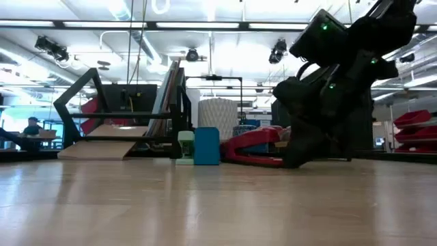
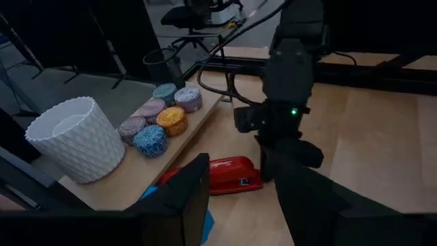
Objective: Stock shelves
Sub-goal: Put the red stapler under the left of the shelf
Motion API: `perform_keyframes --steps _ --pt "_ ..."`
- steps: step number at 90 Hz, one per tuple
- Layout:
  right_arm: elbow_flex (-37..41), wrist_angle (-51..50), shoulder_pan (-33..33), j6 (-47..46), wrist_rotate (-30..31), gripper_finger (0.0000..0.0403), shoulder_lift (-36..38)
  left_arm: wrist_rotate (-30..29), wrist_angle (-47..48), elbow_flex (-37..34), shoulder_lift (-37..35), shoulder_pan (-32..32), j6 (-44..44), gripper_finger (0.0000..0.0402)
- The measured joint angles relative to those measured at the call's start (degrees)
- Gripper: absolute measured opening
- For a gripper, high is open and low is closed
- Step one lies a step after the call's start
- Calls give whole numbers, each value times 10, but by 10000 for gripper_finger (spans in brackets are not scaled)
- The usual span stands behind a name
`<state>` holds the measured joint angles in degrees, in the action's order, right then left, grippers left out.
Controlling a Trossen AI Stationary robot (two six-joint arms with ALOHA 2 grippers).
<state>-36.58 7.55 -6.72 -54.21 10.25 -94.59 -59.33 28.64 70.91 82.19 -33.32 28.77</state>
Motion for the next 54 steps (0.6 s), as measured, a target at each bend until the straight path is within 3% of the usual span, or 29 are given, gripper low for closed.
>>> perform_keyframes --steps 17,37,54 --pt "0 -29 -7 30 -43 20 24 0 0 0 0 0 0 142" --pt "0 -152 -5 -69 74 20 51 0 -1 0 0 0 0 142" --pt "0 -84 4 -63 120 20 15 0 -3 0 0 0 -1 142"
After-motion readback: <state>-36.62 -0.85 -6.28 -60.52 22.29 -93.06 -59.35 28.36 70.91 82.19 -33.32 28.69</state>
